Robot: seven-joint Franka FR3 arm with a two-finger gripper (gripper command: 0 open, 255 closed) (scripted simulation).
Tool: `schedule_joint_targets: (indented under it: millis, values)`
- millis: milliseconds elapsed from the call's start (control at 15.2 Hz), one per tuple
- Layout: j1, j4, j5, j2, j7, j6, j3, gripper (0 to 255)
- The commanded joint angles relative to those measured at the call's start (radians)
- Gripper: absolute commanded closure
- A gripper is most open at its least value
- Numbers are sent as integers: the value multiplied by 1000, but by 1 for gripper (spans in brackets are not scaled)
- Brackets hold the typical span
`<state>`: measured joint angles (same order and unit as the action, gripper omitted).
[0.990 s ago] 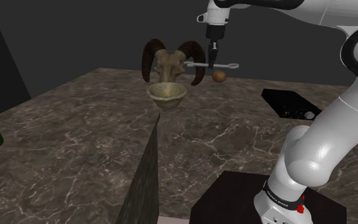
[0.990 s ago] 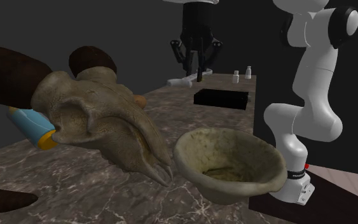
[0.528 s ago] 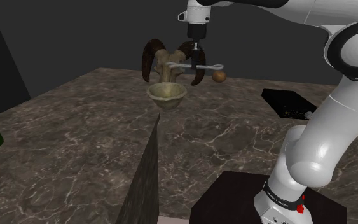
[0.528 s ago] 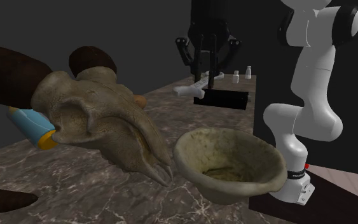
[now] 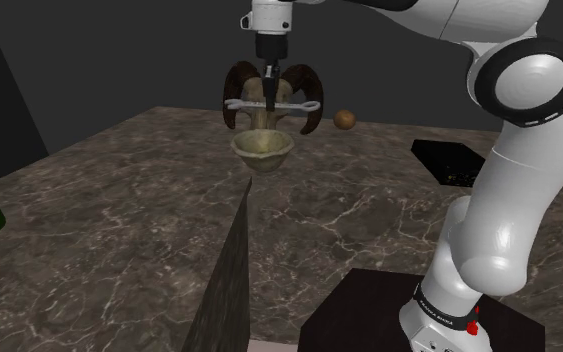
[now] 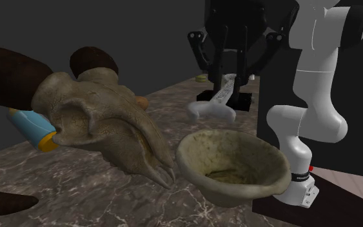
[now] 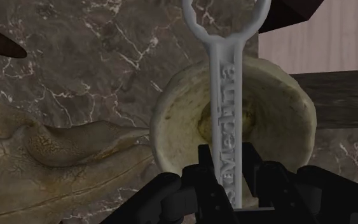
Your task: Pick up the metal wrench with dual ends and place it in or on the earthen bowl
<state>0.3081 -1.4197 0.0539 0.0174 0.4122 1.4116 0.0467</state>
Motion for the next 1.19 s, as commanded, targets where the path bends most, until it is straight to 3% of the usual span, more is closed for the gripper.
schedule_joint_targets:
  millis: [0,792,1122]
  values:
    - [7,3,-1,-13,-17,10,-8,255]
    - [7,-250,1,50,-27,199,-8,255]
    - [7,-250,1,50,-27,199,-8,255]
